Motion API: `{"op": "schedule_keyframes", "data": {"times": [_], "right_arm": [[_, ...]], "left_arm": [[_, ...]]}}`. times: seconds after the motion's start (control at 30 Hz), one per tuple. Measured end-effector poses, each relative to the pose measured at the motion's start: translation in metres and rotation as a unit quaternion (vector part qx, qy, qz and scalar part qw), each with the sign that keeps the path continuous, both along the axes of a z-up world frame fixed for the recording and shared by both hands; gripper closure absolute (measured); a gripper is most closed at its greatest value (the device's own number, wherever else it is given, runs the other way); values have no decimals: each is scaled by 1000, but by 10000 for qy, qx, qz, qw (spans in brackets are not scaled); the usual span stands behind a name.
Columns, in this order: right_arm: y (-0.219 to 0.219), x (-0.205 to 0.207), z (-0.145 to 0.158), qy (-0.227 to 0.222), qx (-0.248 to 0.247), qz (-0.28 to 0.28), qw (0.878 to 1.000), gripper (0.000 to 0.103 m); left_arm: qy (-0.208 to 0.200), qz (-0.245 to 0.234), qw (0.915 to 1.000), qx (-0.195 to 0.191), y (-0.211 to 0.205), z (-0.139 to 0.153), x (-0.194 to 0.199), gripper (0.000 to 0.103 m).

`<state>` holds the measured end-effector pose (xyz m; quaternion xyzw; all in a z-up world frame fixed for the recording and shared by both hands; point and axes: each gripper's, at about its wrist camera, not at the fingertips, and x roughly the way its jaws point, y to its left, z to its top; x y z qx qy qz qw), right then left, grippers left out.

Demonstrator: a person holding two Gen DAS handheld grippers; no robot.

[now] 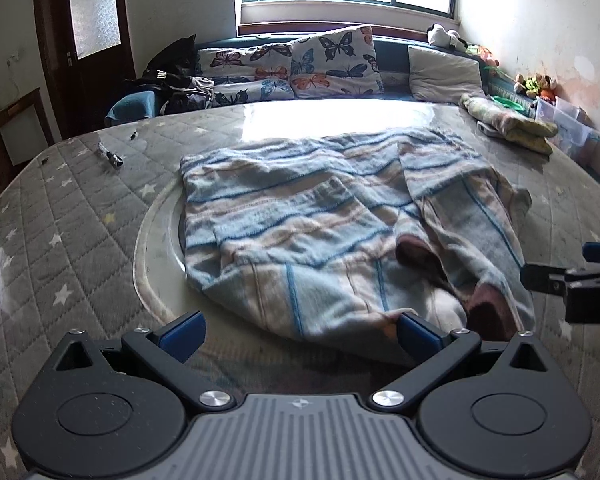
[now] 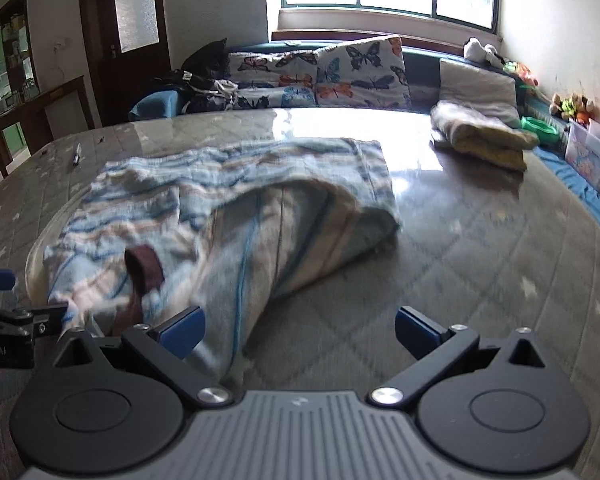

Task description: Fold clothes

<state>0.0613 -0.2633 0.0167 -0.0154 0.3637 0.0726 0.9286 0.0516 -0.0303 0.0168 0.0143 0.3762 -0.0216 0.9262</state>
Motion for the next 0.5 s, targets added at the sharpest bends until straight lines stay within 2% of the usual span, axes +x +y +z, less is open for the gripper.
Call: {"op": "schedule_keyframes", "data": {"times": [0.1,0.5], "right_arm": [[5,17,9,-90,-67,95,9999,4],[54,110,17,-75,-371,608,9974,24]], "left_arm": [[-33,26,9999,-132,6,6,7,0],[-40,174,9997,-143,19,5,41,0]]}}
